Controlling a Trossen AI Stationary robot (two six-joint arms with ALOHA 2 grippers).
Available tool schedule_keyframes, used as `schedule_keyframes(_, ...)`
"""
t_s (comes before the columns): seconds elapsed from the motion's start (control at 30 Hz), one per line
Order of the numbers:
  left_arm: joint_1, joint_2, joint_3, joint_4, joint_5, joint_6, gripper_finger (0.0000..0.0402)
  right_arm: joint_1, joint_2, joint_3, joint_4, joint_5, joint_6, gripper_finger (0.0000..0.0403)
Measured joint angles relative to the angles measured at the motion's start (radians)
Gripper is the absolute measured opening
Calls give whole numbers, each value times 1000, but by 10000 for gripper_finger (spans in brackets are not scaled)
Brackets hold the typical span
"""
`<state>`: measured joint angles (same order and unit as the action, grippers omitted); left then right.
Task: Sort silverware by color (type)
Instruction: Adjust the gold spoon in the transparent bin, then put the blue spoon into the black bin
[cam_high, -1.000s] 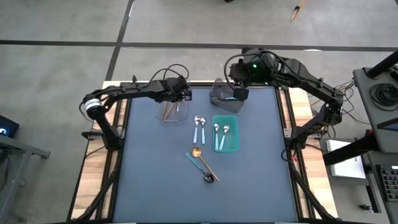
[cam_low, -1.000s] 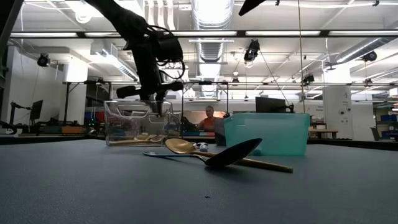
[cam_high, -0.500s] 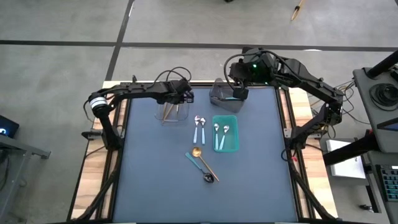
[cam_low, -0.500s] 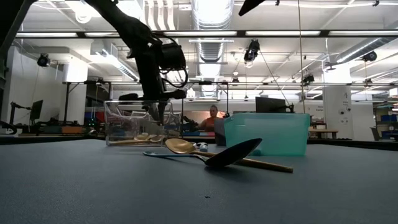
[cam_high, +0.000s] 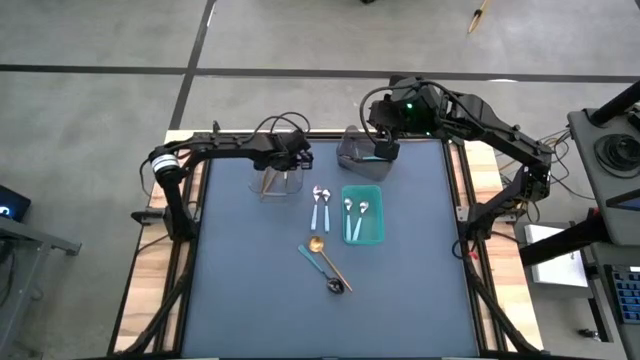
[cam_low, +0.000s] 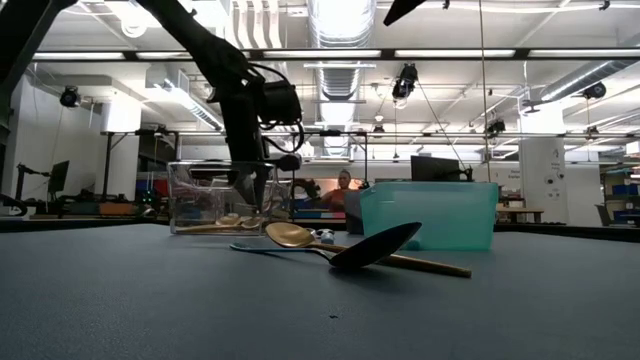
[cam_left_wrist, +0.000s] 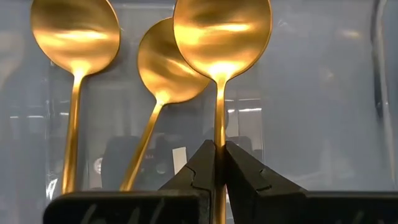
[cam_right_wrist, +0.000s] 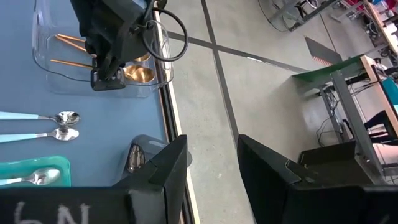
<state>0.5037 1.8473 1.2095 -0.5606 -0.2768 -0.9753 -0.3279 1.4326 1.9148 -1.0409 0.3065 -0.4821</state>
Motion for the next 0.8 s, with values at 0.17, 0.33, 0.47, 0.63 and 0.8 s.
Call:
schedule_keyframes(0.17, 0, 1, 0, 0, -1, -3, 8, 0, 0, 0, 0, 0, 0, 132)
schedule_keyframes(0.33, 0, 1, 0, 1, -2, -3, 15, 0, 0, 0, 0, 0, 2, 132)
schedule_keyframes(0.47, 0, 1, 0, 1, -3, -3, 32, 0, 0, 0, 0, 0, 4, 132)
schedule_keyframes(0.63, 0, 1, 0, 1, -3, -3, 61, 0, 0, 0, 0, 0, 4, 132)
schedule_keyframes(0.8, -7, -24, 8, -37, -2, -3, 81, 0, 0, 0, 0, 0, 19, 132)
